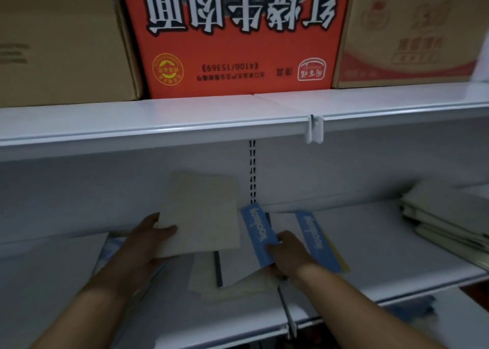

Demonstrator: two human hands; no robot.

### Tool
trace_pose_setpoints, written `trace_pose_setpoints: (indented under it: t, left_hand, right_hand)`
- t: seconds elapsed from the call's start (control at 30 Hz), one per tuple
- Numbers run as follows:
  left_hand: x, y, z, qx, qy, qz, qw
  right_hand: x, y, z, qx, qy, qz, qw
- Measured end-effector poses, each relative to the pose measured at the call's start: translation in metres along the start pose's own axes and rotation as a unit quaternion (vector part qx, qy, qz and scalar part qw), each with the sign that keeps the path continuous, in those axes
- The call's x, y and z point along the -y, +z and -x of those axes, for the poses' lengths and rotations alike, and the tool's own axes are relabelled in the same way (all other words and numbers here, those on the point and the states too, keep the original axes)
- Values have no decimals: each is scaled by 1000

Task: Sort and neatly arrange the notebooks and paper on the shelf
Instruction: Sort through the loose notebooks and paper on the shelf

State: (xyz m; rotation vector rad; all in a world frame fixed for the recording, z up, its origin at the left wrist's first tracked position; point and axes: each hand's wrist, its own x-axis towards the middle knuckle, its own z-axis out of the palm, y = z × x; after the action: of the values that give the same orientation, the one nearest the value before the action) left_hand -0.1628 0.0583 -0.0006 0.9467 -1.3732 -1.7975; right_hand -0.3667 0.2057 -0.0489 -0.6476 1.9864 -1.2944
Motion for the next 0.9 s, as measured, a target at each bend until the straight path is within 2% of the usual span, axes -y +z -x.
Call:
trace_pose_setpoints:
  t: [0.13, 0.23, 0.33, 0.37, 0.4, 0.47, 0.57, 0.63, 0.7, 0.8, 0.87, 0.9]
  left_hand:
    - [15, 6, -7, 13, -6, 0, 1000]
    - [26, 12, -6, 14, -12, -6, 1000]
    - [50, 28, -10, -19, -15, -68, 997]
    - [61, 30, -15, -50, 3, -159, 986]
    - [71, 32, -19, -75, 19, -277, 958]
    - [84, 33, -21, -93, 26, -460, 883]
    - [83, 30, -15, -94, 20, -530, 843]
    - [72, 23, -9, -86, 42, -537, 838]
    - [55, 1, -1, -95, 70, -543, 831]
    - [29, -54, 9, -163, 118, -535, 820]
    - [15, -101, 17, -243, 95, -528, 809]
    - [11, -126, 23, -277, 53, -545, 790]
  right_hand:
    - [-13, -3, -6, -51, -13, -17, 998]
    - [-21, -37, -12, -142, 9, -57, 988]
    - [-32, -78, -12, -210, -6, 26, 977]
    - [-39, -86, -12, -213, 0, 74, 974]
    - [-44, -93, -11, -206, 15, 131, 970]
    - [-57, -96, -13, -171, 52, 257, 950]
    - [-58, -93, -13, -196, 42, 325, 924]
    - [-44, -79, -8, -215, -32, 315, 924]
    - [-25, -48, -3, -184, -135, 268, 936]
    - [4, 22, 7, -61, -245, 251, 935]
    - [18, 69, 10, 5, -288, 266, 920]
    - [24, 91, 11, 28, -303, 274, 912]
